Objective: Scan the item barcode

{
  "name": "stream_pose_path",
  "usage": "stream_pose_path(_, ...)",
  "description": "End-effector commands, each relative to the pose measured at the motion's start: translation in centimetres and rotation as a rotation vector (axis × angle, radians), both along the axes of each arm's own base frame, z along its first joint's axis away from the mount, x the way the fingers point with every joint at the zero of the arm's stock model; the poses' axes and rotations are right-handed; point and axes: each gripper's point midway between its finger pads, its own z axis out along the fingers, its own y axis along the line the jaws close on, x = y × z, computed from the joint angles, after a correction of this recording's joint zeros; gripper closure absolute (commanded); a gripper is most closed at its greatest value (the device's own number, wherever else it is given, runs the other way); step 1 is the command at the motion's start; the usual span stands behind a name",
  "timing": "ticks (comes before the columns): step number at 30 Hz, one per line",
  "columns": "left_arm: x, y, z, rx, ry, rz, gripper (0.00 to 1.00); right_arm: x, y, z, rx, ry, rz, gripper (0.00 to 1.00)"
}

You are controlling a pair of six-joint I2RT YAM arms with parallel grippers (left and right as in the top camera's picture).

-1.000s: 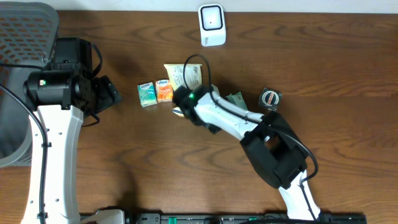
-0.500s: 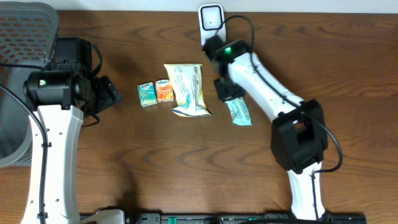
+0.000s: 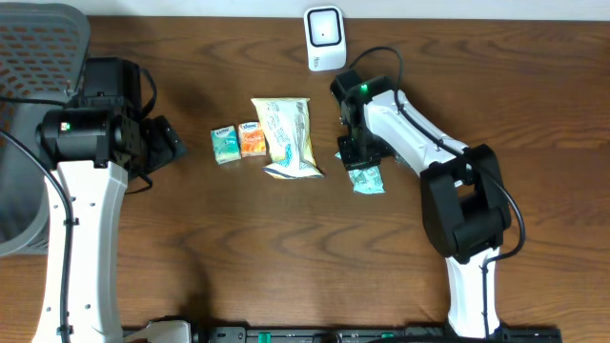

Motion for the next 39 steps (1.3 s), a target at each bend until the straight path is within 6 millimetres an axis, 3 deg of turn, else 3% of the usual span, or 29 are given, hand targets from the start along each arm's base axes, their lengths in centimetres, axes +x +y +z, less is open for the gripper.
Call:
stream_pose_path(1, -0.1, 0.3, -0.1, 0.006, 0.006, 0.016, 0.02, -2.6, 2.7, -1.8, 0.124, 0.099, 0.02, 0.99)
stream_pose_path(4, -0.1, 0.3, -0.1, 0.006, 0.006, 0.016, 0.03, -2.4, 3.7, -1.7, 0.143, 0.085, -0.003, 0.99)
stream_pose_path(8, -0.1, 0.3, -0.1, 0.006, 0.006, 0.016, 0.02, -1.2, 4.4, 0.3, 0.14, 0.045, 0.005, 0.99)
stream_pose_path(11, -0.1, 0.3, -0.1, 0.006, 0.006, 0.016, 0.02, -0.4, 3.4, 2.4, 0.078, 0.022, 0.005, 0.99)
stream_pose_path(13, -0.1, 0.3, -0.1, 0.006, 0.006, 0.016, 0.02, -0.3, 1.6, 4.3, -0.02, 0.017, 0.01, 0.97)
stream_pose_path(17, -0.1, 0.3, -0.1, 0.006, 0.006, 0.015, 0.02, -1.7, -0.2, 5.0, -0.111, 0.065, 0.018, 0.92)
stream_pose_path(22, -0.1, 0.3, -0.1, 0.006, 0.006, 0.016, 0.02, -3.3, -1.1, 4.4, -0.144, 0.129, 0.021, 0.88)
stream_pose_path(29, -0.1, 0.3, -0.1, 0.006, 0.006, 0.016, 0.02, -4.1, -0.8, 1.9, -0.127, 0.148, 0.021, 0.81)
stream_pose_path(36, -0.1, 0.3, -0.1, 0.006, 0.006, 0.016, 0.03, -4.4, 3.4, -0.3, 0.086, 0.159, 0.003, 0.99)
stream_pose_path(39, -0.1, 0.3, -0.1, 0.006, 0.006, 0.016, 0.02, -4.3, 5.9, -0.3, 0.192, 0.155, 0.008, 0.98)
